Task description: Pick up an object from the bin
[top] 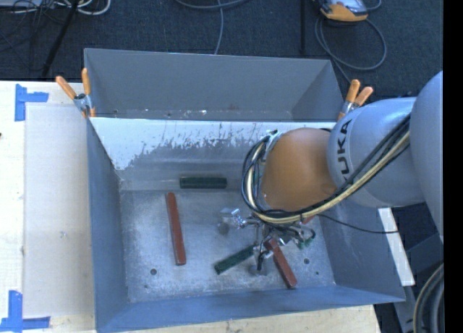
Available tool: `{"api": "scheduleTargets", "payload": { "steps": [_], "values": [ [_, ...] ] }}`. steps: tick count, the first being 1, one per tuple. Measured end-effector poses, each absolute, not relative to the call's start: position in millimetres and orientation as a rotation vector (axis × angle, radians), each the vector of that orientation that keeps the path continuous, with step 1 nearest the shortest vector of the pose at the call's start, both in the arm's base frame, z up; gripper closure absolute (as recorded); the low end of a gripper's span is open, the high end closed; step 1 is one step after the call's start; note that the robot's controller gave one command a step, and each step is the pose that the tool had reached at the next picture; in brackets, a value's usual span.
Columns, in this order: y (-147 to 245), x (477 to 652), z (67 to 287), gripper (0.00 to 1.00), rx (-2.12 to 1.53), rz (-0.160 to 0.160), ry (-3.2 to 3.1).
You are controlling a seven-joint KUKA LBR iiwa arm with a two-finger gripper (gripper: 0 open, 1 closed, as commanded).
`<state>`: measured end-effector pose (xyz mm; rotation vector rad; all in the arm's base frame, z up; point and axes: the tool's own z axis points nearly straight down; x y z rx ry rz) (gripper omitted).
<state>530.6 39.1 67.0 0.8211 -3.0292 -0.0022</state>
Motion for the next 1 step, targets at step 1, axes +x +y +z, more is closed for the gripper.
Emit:
{"api": "scheduleTargets", "payload": {
  "steps": [1],
  "values": [
    [30.2, 533.2, 69.8, 1.00, 1.015, -0.003, -2.974]
  ]
}}
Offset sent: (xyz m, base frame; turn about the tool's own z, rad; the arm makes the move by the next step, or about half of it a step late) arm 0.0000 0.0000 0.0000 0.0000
